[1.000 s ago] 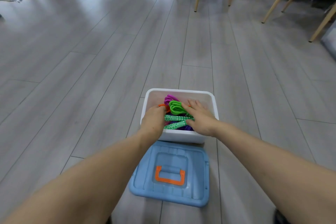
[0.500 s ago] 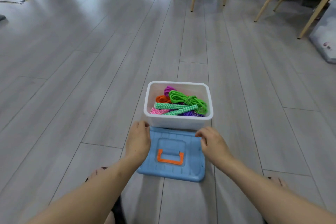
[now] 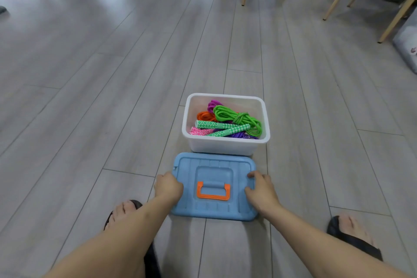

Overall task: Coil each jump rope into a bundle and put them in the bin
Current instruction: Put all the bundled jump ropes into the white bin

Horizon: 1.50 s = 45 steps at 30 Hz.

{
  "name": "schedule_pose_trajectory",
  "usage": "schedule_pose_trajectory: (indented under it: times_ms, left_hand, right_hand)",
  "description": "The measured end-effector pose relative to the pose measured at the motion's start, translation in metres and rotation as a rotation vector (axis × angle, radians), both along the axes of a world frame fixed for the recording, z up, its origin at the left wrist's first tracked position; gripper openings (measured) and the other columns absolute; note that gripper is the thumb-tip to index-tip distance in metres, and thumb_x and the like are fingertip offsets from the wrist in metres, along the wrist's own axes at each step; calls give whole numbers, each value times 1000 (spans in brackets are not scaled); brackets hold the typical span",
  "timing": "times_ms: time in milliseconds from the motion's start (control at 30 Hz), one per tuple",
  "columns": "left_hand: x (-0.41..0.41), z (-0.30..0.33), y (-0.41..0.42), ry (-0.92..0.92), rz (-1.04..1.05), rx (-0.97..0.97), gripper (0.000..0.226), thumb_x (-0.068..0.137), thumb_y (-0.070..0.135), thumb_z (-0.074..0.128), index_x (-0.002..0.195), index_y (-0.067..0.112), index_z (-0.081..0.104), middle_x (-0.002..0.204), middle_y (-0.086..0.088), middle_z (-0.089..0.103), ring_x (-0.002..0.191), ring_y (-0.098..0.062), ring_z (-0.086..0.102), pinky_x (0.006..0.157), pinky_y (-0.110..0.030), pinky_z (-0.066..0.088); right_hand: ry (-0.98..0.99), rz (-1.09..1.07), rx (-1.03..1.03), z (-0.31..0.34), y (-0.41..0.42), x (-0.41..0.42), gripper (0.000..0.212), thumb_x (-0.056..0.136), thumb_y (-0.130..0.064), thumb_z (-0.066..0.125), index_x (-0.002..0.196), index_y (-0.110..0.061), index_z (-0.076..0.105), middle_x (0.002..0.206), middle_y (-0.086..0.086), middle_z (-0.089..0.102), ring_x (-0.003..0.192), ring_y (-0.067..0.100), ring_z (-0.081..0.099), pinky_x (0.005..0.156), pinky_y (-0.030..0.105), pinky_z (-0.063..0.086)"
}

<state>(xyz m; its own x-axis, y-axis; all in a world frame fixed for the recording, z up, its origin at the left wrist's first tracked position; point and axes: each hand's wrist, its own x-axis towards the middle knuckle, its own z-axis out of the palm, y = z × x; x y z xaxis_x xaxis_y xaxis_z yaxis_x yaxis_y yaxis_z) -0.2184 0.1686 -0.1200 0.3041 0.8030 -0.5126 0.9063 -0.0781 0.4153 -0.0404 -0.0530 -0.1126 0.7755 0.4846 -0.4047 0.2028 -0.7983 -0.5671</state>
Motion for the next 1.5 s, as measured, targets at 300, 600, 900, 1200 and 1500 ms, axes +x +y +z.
schedule_pose_trajectory:
  times_ms: [300, 600, 900, 1200, 1500]
  left_hand:
    - [-10, 52, -30, -368, 123, 216, 25, 85, 14, 64, 103, 14, 46, 105, -5, 51, 95, -24, 55, 79, -42, 55]
    - [67, 114, 25, -712, 61, 356, 33, 94, 11, 60, 126, 9, 53, 119, -4, 55, 104, -21, 56, 88, -31, 50]
    - [126, 112, 91, -276, -244, 213, 50, 102, 22, 55, 151, 18, 47, 146, -11, 57, 128, -33, 56, 108, -41, 45]
    - [104, 97, 72, -70, -322, 370, 47, 105, 27, 42, 152, 27, 44, 126, -11, 65, 110, -33, 62, 90, -41, 47]
    - [107, 102, 81, 7, -418, 312, 49, 106, 29, 39, 155, 28, 34, 119, -10, 62, 95, -27, 57, 87, -41, 49]
  right_hand:
    - [-241, -69, 331, 34, -18, -10, 34, 81, 1, 64, 98, -25, 52, 108, -4, 37, 87, 3, 51, 82, 27, 41]
    - [-415, -184, 518, 87, 35, 70, 27, 86, 5, 59, 102, -16, 64, 114, 4, 45, 90, 27, 58, 88, 34, 50]
    - [-183, 183, 97, 103, 82, 147, 60, 101, -13, 44, 159, -9, 30, 168, 2, 22, 147, 27, 36, 118, 34, 31]
    - [-169, 333, -88, 91, 56, 134, 70, 104, -50, 40, 164, -29, 12, 172, -9, -7, 157, 18, 17, 124, 41, 25]
    - [-171, 362, -162, 95, 48, 125, 77, 100, -69, 32, 162, -41, -2, 169, -18, -19, 151, 21, 33, 112, 46, 40]
